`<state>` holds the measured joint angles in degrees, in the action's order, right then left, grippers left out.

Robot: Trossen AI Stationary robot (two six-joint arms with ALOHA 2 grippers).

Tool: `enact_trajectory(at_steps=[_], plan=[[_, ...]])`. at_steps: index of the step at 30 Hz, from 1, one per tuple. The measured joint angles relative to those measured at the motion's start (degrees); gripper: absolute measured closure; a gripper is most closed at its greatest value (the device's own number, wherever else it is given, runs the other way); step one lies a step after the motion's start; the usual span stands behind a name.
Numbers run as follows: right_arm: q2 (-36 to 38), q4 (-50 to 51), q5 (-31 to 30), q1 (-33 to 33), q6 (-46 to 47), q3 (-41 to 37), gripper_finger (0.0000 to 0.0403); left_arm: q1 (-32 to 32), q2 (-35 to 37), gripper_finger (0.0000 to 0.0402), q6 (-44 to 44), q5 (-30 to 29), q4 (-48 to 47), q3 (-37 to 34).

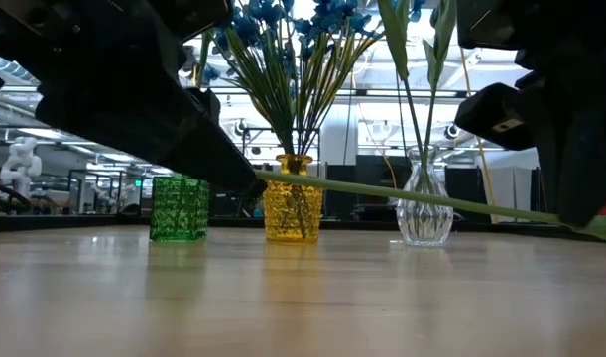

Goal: Sort flowers into vase by color
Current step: Put the white flower into the green vase

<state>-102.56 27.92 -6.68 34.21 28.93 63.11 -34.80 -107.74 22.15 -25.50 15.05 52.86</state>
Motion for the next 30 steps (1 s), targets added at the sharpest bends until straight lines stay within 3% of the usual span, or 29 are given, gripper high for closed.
enact_trajectory(at_steps=[8, 20, 30], plan=[[0.0, 0.0, -0.4, -0.1, 0.2, 0.0, 0.0402, -0.1, 0.0, 0.0232, 0.0, 0.0, -2.1, 0.0], [0.0, 0.1, -0.4, -1.2, 0.4, 0.0, 0.0402, -0.1, 0.0, 0.0275, 0.4, 0.0, -0.9, 0.0], [0.0, 0.0, -0.5, -1.3, 0.4, 0.0, 0.0402, -0.1, 0.0, 0.0376, 0.0, 0.5, -1.6, 0.0]])
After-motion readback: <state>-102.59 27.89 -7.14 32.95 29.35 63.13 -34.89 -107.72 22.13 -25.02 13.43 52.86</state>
